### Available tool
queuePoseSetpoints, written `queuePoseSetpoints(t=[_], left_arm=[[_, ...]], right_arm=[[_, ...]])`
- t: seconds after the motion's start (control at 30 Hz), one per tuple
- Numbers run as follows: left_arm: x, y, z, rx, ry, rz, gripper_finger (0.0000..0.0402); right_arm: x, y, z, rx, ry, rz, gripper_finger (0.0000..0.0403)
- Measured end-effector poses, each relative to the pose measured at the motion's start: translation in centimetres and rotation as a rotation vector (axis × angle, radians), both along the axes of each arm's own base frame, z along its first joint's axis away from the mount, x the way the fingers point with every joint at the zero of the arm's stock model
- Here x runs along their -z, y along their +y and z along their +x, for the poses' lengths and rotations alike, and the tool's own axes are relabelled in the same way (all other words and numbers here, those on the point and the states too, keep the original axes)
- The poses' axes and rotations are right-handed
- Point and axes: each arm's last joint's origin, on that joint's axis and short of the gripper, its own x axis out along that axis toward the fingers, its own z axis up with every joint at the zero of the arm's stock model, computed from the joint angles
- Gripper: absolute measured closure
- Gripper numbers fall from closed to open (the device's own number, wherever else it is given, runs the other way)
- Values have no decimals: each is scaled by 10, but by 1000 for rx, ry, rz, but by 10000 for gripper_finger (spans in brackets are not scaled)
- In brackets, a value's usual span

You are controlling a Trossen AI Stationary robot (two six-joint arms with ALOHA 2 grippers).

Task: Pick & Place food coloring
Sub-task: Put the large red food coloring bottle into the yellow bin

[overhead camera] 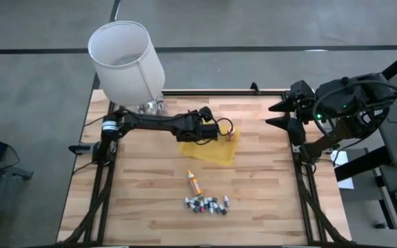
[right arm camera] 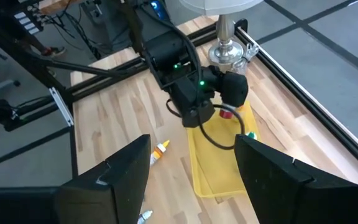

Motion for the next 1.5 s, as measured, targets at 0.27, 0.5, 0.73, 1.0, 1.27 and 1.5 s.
queuePoseSetpoints(t=[0.27, 0.5, 0.73, 1.0, 1.27, 1.5], left_arm=[[20, 0, 13, 17, 29, 44, 309], [31, 0, 21, 31, 35, 80, 309], [30, 1, 28, 70, 19, 90, 309], [30, 1, 30, 110, 53, 84, 309], [29, 1, 32, 136, 68, 92, 309], [37, 3, 38, 162, 31, 111, 309]], right_arm=[[1, 0, 0, 0, 8, -2, 179], [1, 0, 0, -1, 8, -2, 179], [1, 0, 0, -2, 8, -2, 179], [1, 0, 0, -3, 8, -4, 179], [1, 0, 0, -3, 8, -4, 179], [1, 0, 0, -2, 7, -1, 179]])
